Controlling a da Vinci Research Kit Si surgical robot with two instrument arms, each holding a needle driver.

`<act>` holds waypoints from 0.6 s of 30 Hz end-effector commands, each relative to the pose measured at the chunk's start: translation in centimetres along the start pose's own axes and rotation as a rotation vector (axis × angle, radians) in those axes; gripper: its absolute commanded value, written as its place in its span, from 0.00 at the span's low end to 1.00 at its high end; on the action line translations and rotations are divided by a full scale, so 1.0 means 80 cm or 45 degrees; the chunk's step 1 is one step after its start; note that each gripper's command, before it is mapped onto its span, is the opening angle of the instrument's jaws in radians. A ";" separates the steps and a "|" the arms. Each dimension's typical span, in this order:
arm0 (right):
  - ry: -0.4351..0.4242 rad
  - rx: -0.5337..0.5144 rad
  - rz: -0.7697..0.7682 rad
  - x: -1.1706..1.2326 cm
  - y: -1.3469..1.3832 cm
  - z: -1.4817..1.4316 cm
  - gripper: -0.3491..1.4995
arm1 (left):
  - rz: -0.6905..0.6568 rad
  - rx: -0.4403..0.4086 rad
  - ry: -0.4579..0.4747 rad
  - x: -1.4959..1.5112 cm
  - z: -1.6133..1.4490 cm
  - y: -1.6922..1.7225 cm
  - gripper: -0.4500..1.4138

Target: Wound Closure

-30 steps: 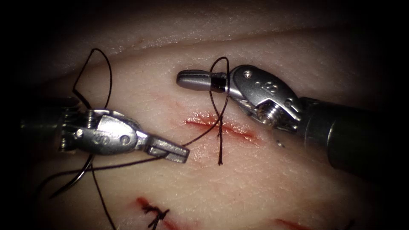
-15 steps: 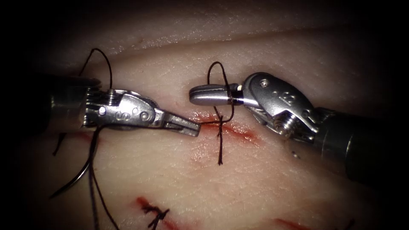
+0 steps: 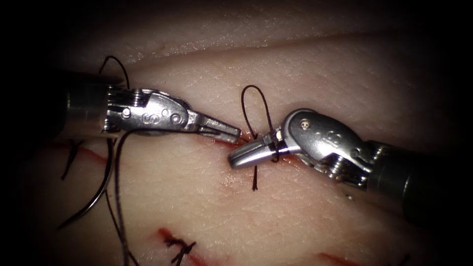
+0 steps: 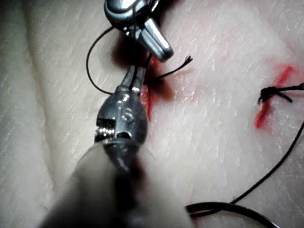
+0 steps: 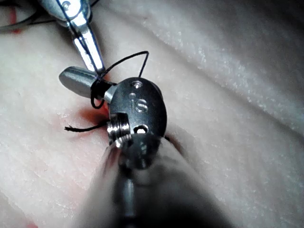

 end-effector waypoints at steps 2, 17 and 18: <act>-0.057 0.048 -0.029 0.0000 0.0011 0.0005 0.00 | 0.002 0.001 0.002 -0.0003 0.0007 -0.0009 0.00; -0.336 0.207 -0.190 -0.0032 -0.0008 0.0037 0.64 | 0.004 0.014 0.009 -0.0005 0.0004 -0.0009 0.00; -0.347 0.206 -0.199 -0.0035 -0.0008 0.0038 0.65 | 0.004 0.014 0.009 -0.0005 0.0004 -0.0009 0.00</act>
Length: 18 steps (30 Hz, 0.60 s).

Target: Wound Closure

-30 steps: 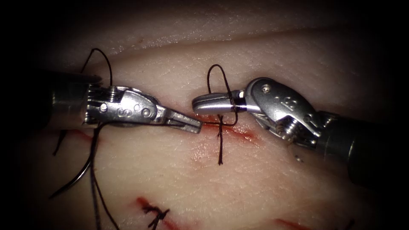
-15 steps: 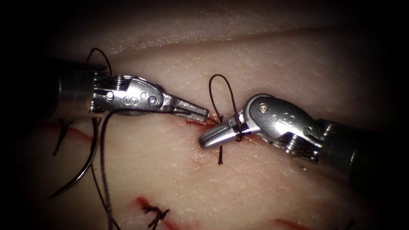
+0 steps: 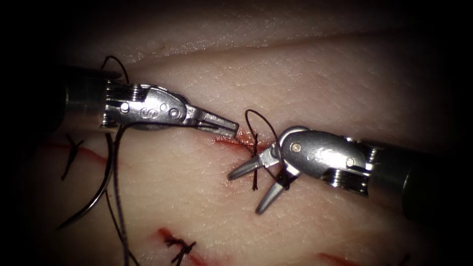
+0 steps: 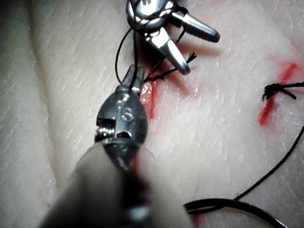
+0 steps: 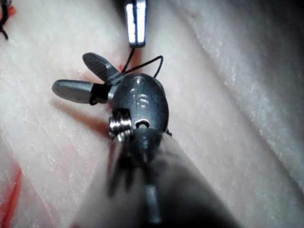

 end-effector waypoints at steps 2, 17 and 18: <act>-0.043 -0.022 -0.009 -0.0010 0.0012 0.0008 0.70 | 0.004 0.002 0.001 -0.0002 0.0010 -0.0008 0.00; -0.124 -0.130 -0.081 -0.0023 0.0030 -0.0017 0.00 | 0.015 -0.006 -0.004 -0.0001 0.0008 0.0014 0.00; -0.123 -0.130 -0.087 -0.0022 0.0030 -0.0018 0.00 | 0.015 -0.006 -0.004 -0.0001 0.0008 0.0016 0.00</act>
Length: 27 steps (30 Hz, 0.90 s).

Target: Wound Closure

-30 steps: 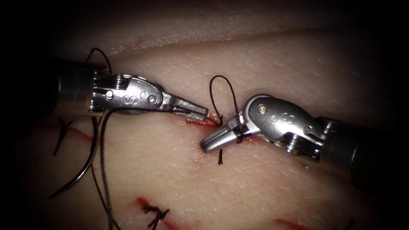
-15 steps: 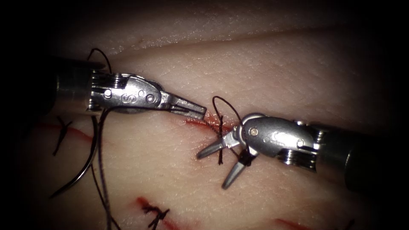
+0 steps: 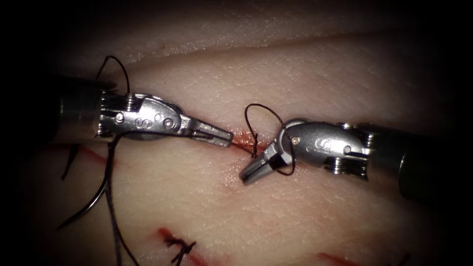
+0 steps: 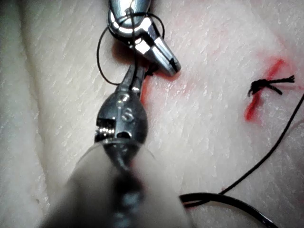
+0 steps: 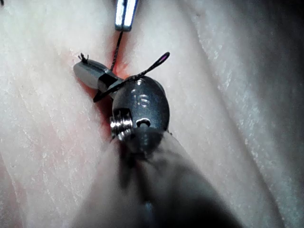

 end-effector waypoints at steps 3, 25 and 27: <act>0.004 -0.002 -0.005 0.0004 0.0012 0.0003 0.00 | 0.003 0.002 0.001 0.0002 0.0011 -0.0004 0.00; 0.002 0.000 -0.011 0.0019 0.0002 0.0019 0.52 | 0.003 0.008 0.006 0.0001 0.0011 -0.0006 0.00; 0.002 0.000 -0.011 0.0019 0.0002 0.0019 0.40 | 0.003 0.008 0.006 0.0001 0.0011 -0.0006 0.00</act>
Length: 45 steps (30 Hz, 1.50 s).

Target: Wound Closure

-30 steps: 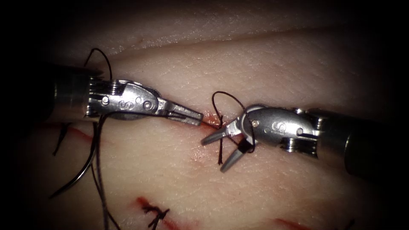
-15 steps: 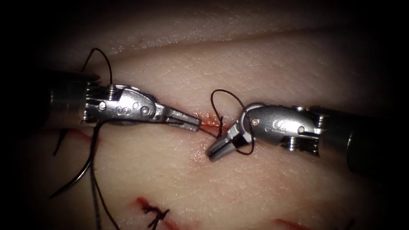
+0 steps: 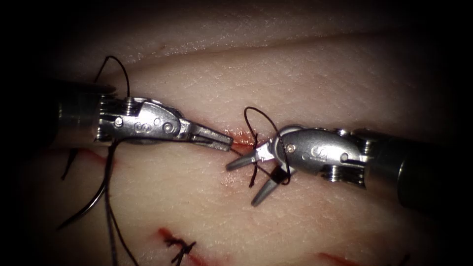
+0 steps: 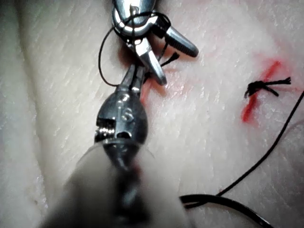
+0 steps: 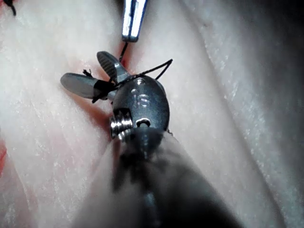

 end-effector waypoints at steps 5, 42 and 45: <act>0.000 -0.006 -0.001 -0.0001 0.0012 0.0003 0.00 | 0.013 0.000 0.000 -0.0002 0.0010 -0.0005 0.00; 0.064 -0.102 0.105 -0.0045 0.0059 -0.0068 0.00 | 0.075 -0.143 0.050 0.0152 0.0056 0.0254 0.00; 0.068 -0.107 0.108 -0.0050 0.0062 -0.0069 0.00 | 0.085 -0.158 0.057 0.0166 0.0048 0.0278 0.00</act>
